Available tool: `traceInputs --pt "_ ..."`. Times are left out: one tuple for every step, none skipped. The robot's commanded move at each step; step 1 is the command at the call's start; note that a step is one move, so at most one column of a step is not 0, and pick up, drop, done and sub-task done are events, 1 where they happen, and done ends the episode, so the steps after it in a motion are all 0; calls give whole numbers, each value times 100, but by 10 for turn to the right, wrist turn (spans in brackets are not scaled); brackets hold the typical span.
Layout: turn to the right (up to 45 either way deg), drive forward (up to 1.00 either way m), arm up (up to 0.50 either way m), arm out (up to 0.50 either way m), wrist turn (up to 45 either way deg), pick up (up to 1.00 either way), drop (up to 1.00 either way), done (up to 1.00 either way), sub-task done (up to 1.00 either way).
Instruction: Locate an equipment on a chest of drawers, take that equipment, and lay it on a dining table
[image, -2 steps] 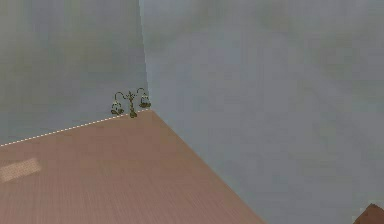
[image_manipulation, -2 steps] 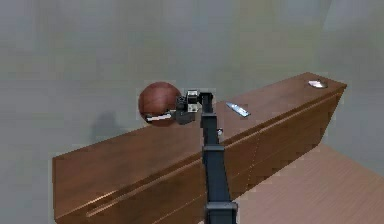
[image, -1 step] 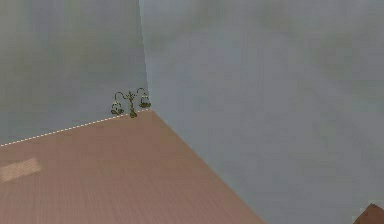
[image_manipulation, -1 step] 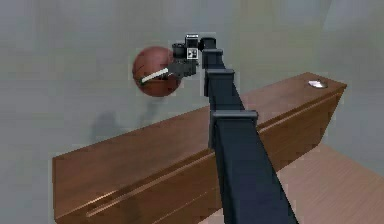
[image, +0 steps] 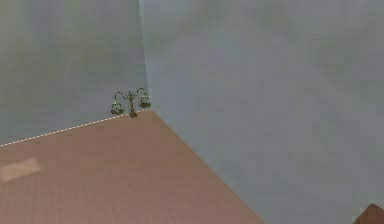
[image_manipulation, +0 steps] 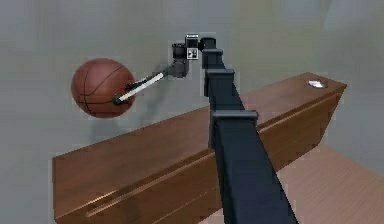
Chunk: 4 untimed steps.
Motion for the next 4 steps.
traceInputs --pt "0 0 0 0 -450 0 0 0 0" --pt "0 0 0 0 -30 0 0 0 0" --pt "0 0 0 -48 0 0 0 0 0" --pt "-450 0 0 0 0 0 0 0 0"
